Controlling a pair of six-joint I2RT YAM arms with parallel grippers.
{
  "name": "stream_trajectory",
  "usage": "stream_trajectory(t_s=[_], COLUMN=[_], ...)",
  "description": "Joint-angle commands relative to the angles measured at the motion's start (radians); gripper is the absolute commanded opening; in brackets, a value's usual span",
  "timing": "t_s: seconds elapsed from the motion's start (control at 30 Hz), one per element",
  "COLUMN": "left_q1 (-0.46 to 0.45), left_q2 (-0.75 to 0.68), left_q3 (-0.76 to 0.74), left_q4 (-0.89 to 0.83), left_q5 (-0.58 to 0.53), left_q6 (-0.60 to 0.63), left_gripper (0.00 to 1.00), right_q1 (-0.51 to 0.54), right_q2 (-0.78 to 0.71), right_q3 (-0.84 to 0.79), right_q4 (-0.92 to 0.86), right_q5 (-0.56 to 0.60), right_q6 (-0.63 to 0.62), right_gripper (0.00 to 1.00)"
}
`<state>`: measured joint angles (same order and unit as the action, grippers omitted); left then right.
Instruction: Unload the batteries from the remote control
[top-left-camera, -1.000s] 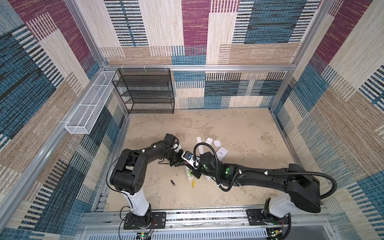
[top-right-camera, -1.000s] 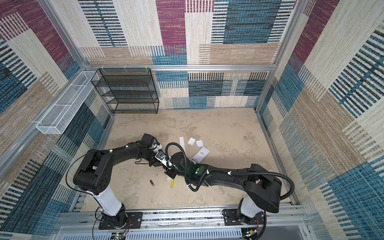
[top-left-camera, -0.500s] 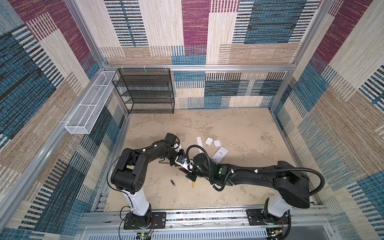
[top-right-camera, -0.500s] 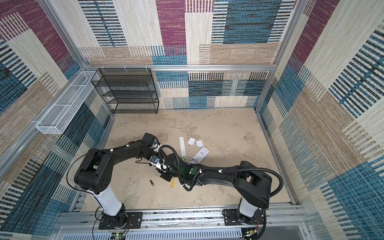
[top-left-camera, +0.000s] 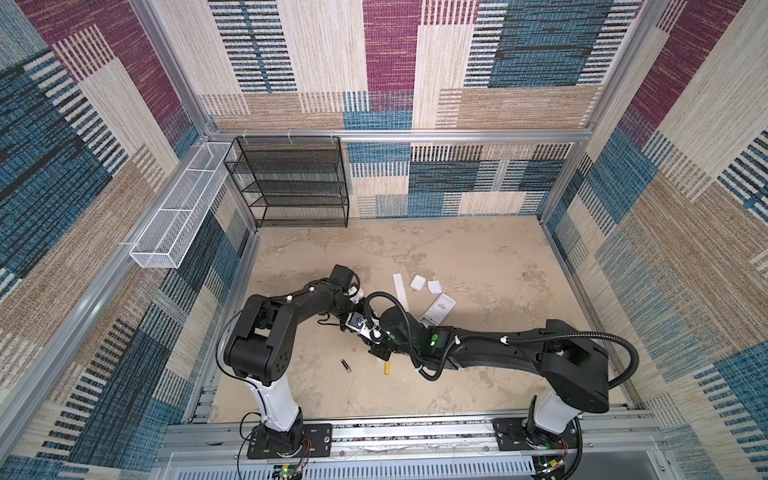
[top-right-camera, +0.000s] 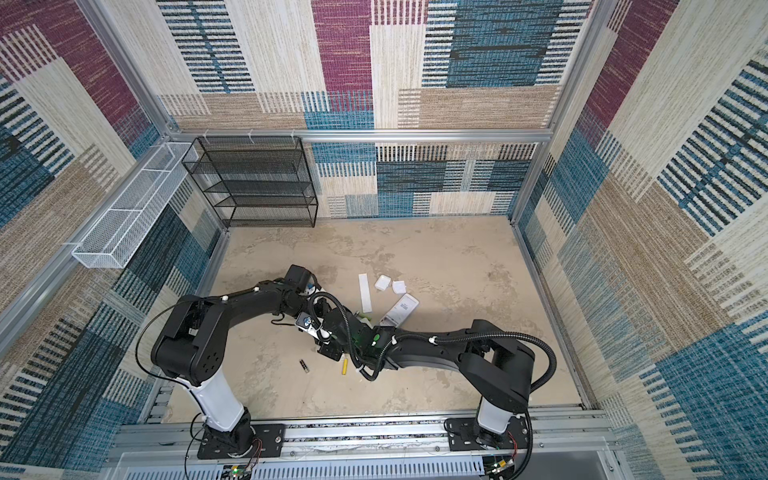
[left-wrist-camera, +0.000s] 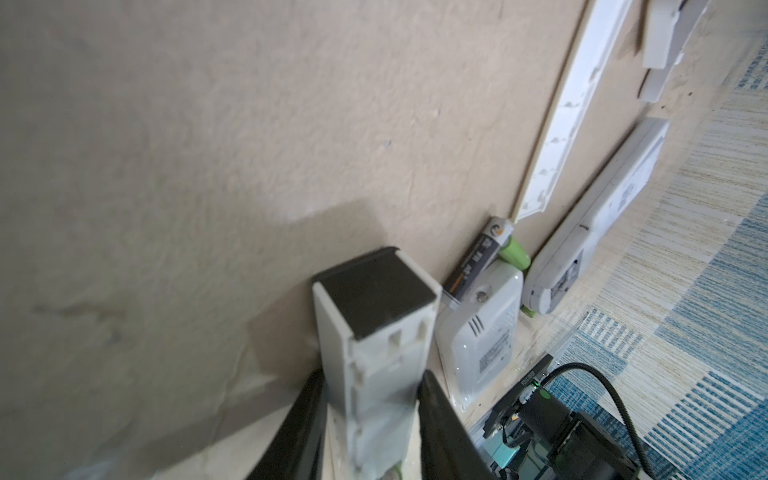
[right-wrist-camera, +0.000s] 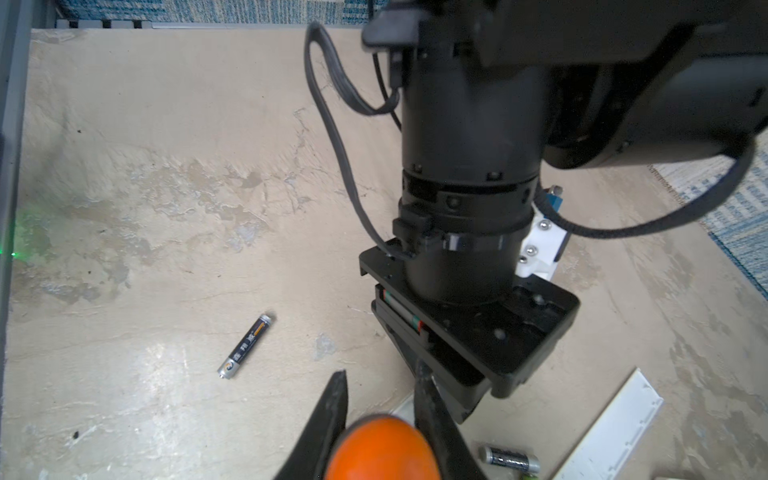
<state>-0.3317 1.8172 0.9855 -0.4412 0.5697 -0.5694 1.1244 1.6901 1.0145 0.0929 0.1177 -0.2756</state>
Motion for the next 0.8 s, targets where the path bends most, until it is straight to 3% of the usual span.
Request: stream_trajectory(t_s=[0.0, 0.77], left_q1=[-0.006, -0.01], left_q2=[0.06, 0.066], left_q3=[-0.03, -0.027], left_q4=[-0.223, -0.225], left_q5=[-0.315, -0.315], left_q6=[0.02, 0.02], left_gripper=[0.2, 0.19], right_q1=[0.003, 0.01], right_q2=[-0.003, -0.108], right_q3=[0.017, -0.026], right_q4=[-0.04, -0.173], right_q5=[0.058, 0.08], right_q6=[-0.038, 0.019], right_gripper=[0.0, 0.0])
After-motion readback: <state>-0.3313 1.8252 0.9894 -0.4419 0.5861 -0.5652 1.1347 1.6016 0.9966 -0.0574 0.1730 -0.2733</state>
